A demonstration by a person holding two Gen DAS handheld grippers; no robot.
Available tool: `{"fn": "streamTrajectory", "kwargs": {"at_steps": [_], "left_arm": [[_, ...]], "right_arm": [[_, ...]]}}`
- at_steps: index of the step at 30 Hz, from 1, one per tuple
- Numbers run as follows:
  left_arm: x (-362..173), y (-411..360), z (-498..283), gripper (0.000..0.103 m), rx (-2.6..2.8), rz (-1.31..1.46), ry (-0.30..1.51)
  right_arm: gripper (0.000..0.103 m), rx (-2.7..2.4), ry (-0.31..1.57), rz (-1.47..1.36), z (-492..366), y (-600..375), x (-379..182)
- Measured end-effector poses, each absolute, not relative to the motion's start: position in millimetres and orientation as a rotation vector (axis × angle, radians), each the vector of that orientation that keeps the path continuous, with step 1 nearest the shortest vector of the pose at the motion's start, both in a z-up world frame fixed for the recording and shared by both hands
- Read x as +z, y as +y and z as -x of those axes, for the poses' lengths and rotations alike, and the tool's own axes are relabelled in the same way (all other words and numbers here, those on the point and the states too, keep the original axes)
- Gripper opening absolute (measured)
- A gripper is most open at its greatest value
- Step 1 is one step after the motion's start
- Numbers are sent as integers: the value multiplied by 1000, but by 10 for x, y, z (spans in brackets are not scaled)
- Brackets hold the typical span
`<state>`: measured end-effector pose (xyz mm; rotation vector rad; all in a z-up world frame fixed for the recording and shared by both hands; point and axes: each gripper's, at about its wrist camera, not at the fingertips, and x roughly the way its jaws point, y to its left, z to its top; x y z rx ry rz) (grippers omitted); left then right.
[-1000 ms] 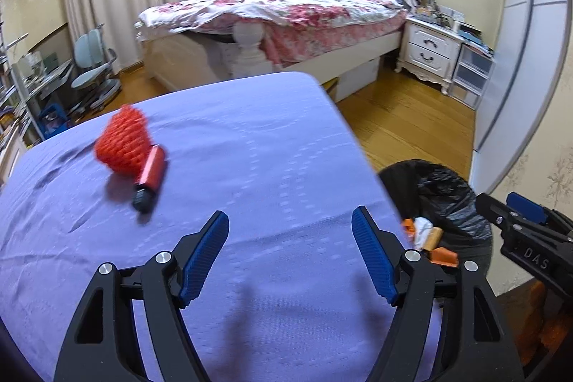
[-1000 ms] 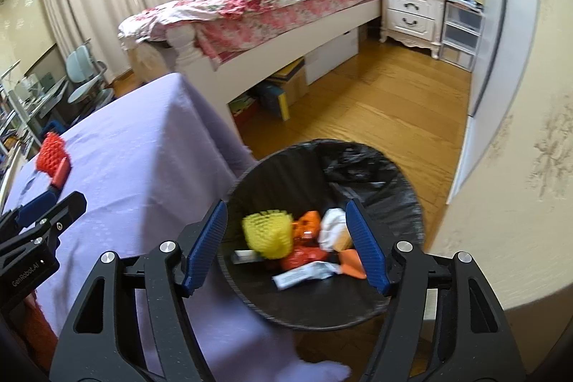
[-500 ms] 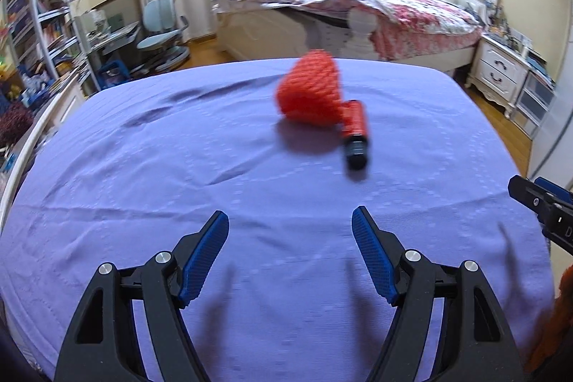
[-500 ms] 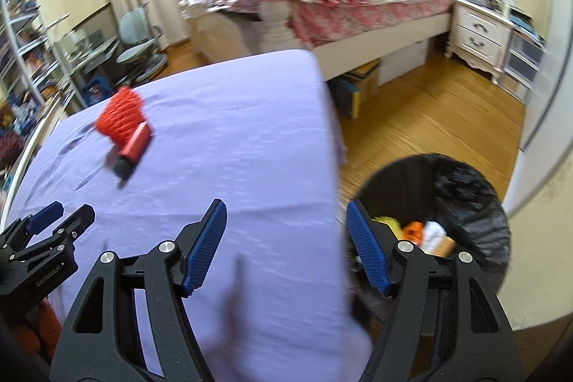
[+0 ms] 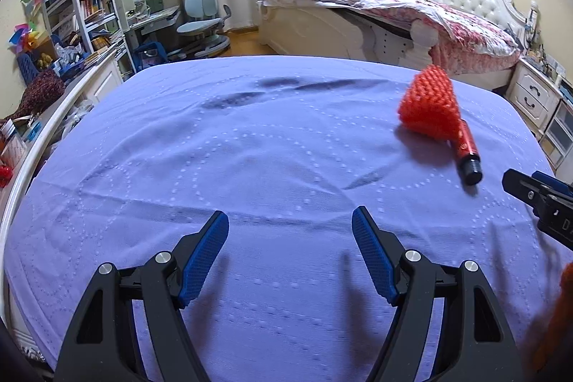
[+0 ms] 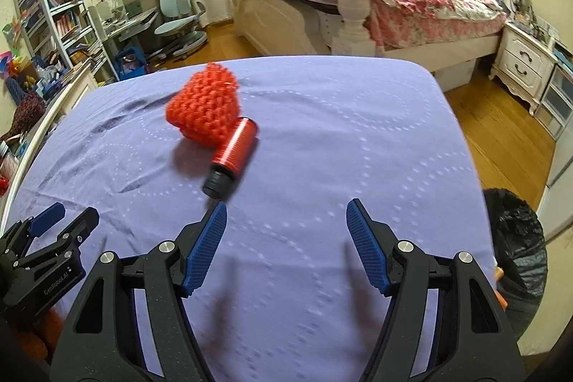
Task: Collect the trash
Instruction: 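Return both tools to the table toward the red net and red bottle, then grasp the red bottle with right tool while left tool grasps red-orange foam net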
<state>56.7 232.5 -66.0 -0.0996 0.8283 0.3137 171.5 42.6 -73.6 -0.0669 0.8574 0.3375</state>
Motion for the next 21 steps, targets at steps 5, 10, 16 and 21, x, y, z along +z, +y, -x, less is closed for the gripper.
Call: {"fn": "streamTrajectory", "kwargs": {"at_steps": [5,10,16,21], "left_arm": [[-665,2442,-578,72,329,114,829],[-677,2527,-586,72,331,131,832],[-677,2502,-628,72,322,131,830],[-677,2448,-670,72,311,130,831]], "right_arm": [[68,343,866,90,-1816,643,-777],[68,325,875,101,-1887,794,-825],[60,307,890,116,-1994,864,-868],[40,304,895,132,-2070,834,-886]]}}
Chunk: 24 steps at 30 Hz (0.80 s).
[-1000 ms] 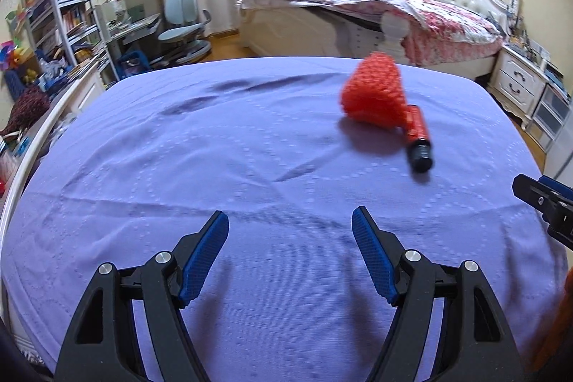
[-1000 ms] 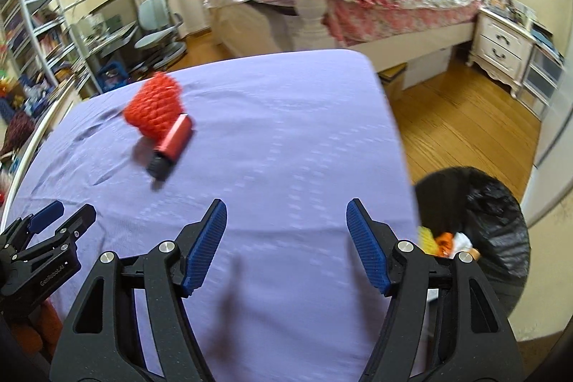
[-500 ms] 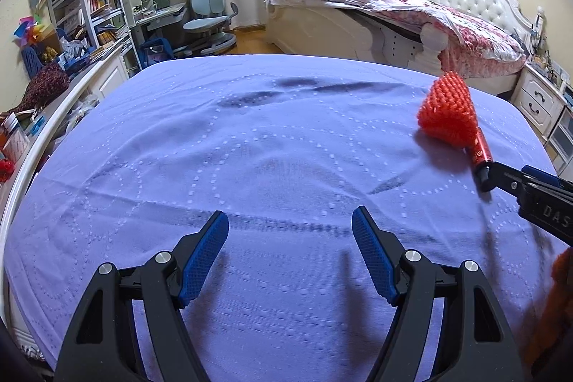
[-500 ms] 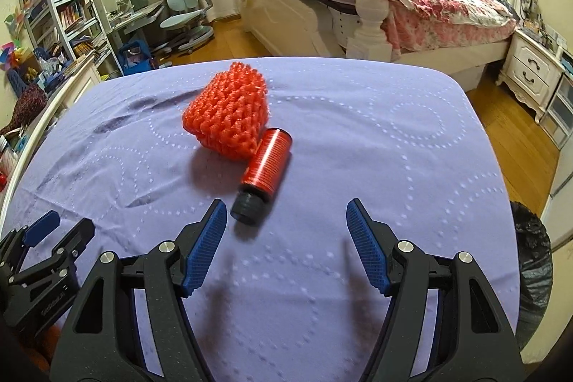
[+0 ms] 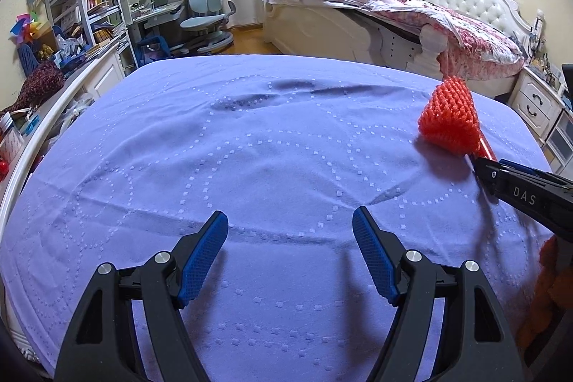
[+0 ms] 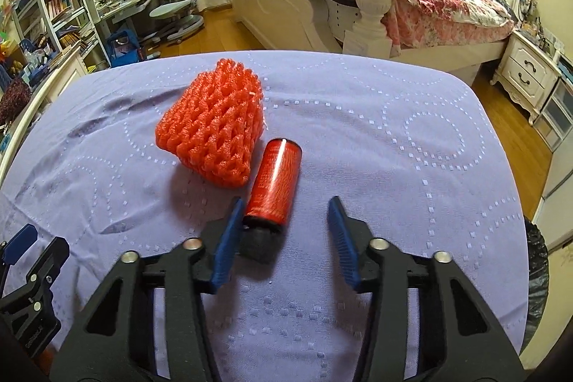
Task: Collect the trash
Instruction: 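Grasp the red bottle with right tool while left tool grasps red-orange foam net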
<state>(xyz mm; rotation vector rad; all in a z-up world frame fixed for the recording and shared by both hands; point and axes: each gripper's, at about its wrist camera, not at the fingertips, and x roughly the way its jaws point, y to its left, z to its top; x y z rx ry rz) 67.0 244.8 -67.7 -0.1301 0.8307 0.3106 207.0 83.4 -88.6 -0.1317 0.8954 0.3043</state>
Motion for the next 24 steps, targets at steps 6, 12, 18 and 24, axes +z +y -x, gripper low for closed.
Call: {"fn": "streamTrajectory", "kwargs": {"at_steps": [6,12,18,24], "left_arm": [[-665,2285,-751,73,259,125,825],[-649,2044,-891,73,193,111,812],[-638,1781,-1074,74,137,79,808],[-642,1584,-1264,74,115,43,810]], "right_arm": [[23,299,890,126,-2117,689,-903],[23,260,886,111,-2143,498,-885],[23,231,885,85,-2252,224,-862],[23,222,884,64,-2352,45,-849]]}}
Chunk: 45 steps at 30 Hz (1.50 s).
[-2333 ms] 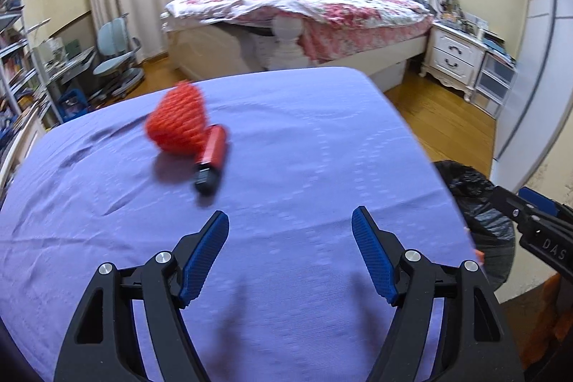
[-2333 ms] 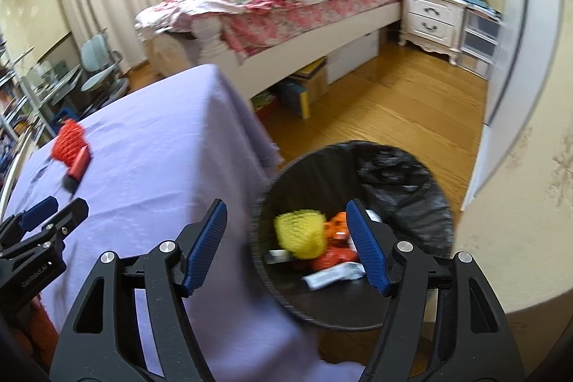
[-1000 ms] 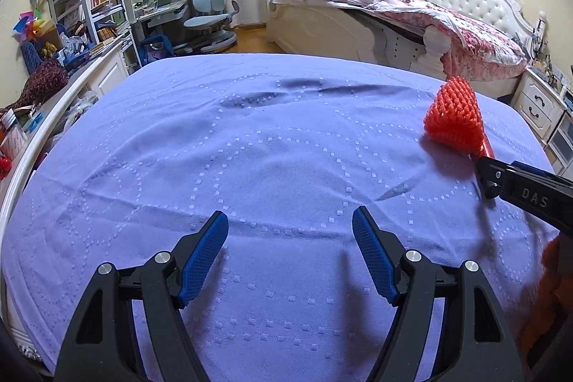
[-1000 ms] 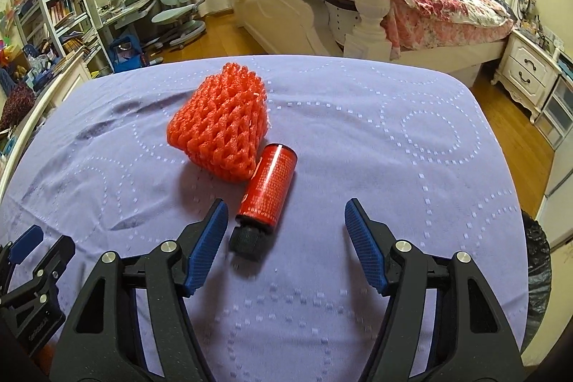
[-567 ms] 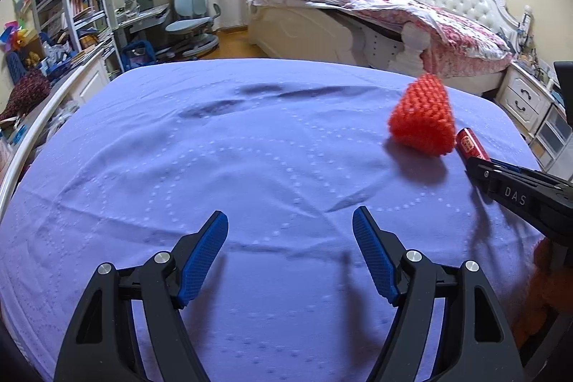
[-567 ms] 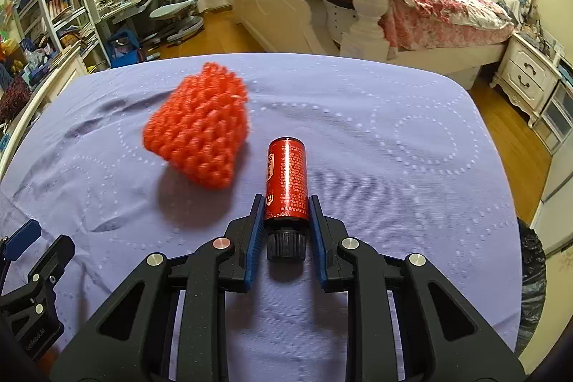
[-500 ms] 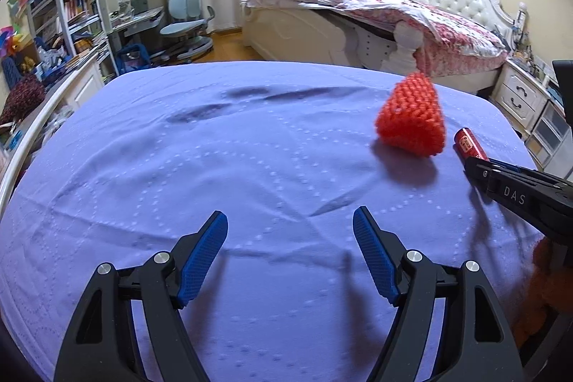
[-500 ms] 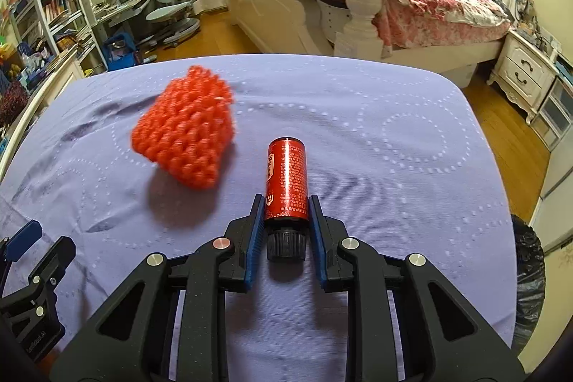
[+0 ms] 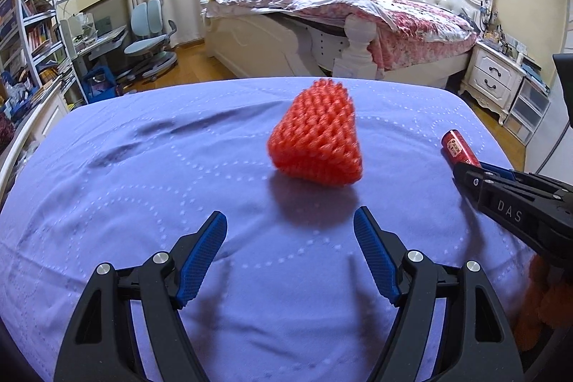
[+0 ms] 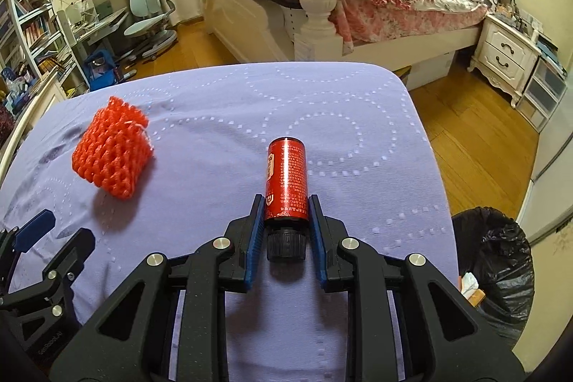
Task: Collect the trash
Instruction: 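Grasp the red bottle with right tool while left tool grasps red-orange foam net, then carry the red-orange net and red bottle over the black bin with both tools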
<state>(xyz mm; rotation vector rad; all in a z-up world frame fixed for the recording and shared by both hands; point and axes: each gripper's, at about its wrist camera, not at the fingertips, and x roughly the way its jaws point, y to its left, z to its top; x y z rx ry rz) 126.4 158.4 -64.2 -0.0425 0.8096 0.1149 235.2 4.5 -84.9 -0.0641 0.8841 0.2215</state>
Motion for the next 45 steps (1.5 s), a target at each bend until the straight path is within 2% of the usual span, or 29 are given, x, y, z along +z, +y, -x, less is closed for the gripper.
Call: {"fn": "streamTrajectory", "kwargs": {"at_steps": [23,27,33,45], "left_arm": [[-638,1519,-1723,75,115,46,824],[-654,1502,-1728,59,90,42,835],[-647,1517,-1706,47,73,51,832],[-625,1475,-1460,45,72,56,831]], "right_arm": [[24,243,889,65,-2590,8,-850],[24,242,888,69,-2602,18,-852],[24,249,890,61,-2597,17,-853],[23,275,895,45,-2274,-18,-828]]}}
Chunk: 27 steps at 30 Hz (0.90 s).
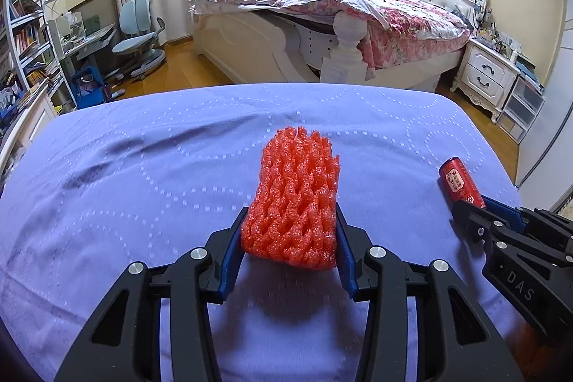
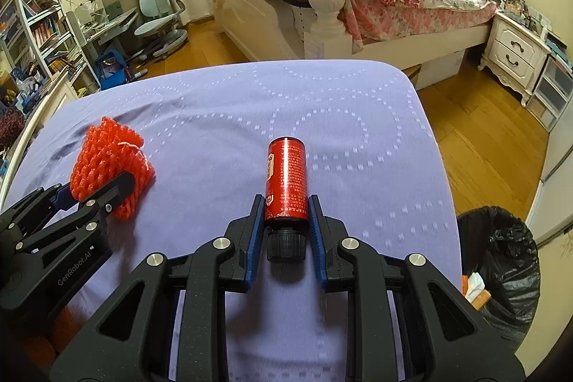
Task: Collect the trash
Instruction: 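Carry the red-orange net and red bottle over the black bin with both tools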
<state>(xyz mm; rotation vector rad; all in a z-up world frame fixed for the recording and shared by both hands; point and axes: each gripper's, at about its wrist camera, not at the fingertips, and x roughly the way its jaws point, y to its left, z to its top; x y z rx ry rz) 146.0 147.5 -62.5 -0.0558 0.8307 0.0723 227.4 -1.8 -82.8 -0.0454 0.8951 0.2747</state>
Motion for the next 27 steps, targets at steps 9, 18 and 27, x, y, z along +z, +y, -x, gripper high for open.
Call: {"fn": "streamTrajectory", "kwargs": {"at_steps": [9,18,27], "left_arm": [[-593,1345,-1126,45,64,71,829],[-565,1112,-826,45,46,77,817],[-527,814,-593,45,9,59,793]], "right_arm": [[23,285,888,43,-1900,-112,-812],[23,285,869,35,-1500,-321,-760],[23,265,846,12,-1125,-627,-721]]}}
